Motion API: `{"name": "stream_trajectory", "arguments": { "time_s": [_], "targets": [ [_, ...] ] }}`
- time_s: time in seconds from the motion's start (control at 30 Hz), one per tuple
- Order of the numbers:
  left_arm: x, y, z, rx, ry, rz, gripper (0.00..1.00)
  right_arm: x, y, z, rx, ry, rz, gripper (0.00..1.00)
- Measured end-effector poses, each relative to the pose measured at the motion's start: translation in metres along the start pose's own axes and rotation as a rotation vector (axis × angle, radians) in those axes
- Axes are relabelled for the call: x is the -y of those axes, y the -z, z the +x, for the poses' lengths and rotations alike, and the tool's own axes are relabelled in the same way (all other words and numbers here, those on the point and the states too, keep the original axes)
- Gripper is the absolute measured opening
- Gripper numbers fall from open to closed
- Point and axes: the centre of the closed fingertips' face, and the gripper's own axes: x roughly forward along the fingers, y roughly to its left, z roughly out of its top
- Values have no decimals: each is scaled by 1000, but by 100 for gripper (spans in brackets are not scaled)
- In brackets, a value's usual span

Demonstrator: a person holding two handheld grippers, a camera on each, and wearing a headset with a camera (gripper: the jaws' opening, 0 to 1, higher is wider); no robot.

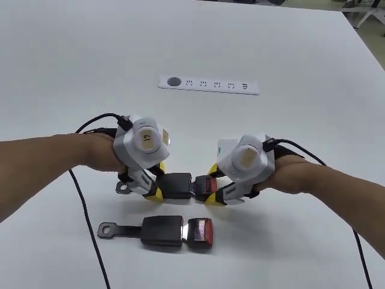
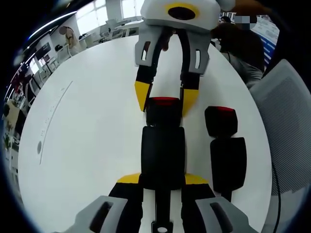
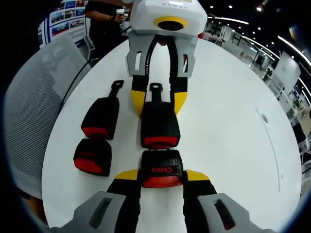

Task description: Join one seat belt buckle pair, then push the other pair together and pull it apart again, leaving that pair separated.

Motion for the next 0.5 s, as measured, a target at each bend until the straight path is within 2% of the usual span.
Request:
{"name": "stream_trajectory", "arguments": {
  "time_s": [0.37, 0.5],
  "targets": [
    [-1, 2, 1, -3, -3, -9, 30, -1, 2, 0, -3, -3, -7, 30],
    [-1, 3, 1, -4, -4, -14, 31, 1, 8, -4, -14, -3, -9, 30]
  ]
}}
